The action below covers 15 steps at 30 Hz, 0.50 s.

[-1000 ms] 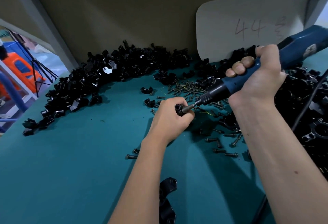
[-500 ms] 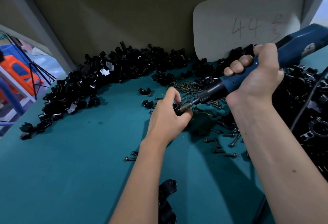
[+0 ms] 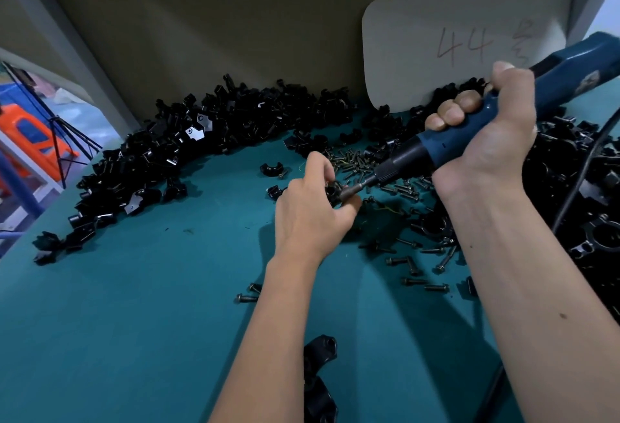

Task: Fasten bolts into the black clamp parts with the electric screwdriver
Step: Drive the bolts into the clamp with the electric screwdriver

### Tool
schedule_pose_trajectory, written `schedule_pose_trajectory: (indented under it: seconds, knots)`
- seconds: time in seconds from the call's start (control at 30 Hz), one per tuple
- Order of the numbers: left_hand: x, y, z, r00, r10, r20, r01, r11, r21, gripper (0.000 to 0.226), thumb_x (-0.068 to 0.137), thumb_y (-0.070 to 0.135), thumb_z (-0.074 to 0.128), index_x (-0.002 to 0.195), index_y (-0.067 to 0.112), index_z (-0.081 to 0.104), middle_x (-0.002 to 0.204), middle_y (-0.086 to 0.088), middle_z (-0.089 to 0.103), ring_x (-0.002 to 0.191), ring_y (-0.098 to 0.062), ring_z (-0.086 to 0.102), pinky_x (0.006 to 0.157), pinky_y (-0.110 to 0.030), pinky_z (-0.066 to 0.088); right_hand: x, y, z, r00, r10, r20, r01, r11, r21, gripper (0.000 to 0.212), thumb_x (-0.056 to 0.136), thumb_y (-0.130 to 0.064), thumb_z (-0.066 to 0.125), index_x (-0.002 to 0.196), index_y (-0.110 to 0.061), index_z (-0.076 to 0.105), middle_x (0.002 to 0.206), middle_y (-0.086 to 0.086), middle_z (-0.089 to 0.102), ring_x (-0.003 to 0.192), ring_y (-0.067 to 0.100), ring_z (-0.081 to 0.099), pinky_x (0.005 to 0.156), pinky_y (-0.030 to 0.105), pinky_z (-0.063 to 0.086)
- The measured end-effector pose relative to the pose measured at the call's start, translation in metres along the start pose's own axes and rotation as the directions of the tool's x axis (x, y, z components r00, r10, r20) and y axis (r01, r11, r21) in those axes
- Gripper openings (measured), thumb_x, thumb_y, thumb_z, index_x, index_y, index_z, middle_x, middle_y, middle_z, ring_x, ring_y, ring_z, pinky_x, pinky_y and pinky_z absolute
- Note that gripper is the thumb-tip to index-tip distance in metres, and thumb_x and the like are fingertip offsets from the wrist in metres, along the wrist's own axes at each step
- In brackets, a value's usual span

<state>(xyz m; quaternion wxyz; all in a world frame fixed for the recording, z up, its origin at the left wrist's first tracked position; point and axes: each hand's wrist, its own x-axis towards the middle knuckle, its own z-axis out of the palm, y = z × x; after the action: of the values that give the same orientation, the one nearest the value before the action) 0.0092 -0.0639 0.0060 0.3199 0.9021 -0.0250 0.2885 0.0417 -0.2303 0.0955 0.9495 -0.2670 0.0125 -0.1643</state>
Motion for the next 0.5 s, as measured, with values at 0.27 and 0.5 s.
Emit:
schedule_pose_trajectory:
  seconds: [0.27, 0.5]
  knots:
    - [0.005, -0.003, -0.002, 0.963, 0.068, -0.261, -0.119, 0.975, -0.185, 0.028, 0.085, 0.025, 0.069, 0.094, 0.02, 0.042, 0.06, 0.008, 0.045, 0.05, -0.018, 0.046, 0.043, -0.034, 0.035, 0.007, -0.002, 0.0, 0.986, 0.157, -0.055, -0.146, 0.976, 0.16, 0.027, 0.096, -0.027, 0.067, 0.08, -0.019, 0.047, 0.061, -0.005, 0.048, 0.047, 0.01, 0.043, 0.047, 0.024, 0.041]
    - [0.015, -0.016, -0.008, 0.937, -0.259, -0.235, 0.155, 0.91, -0.386, 0.028, 0.089, 0.023, 0.069, 0.086, 0.019, 0.042, 0.061, 0.009, 0.045, 0.052, -0.015, 0.044, 0.049, -0.028, 0.036, 0.001, 0.003, 0.003, 0.99, 0.131, -0.055, -0.129, 0.991, 0.032, 0.029, 0.095, -0.026, 0.07, 0.101, -0.015, 0.044, 0.064, -0.003, 0.049, 0.049, 0.01, 0.045, 0.047, 0.025, 0.042]
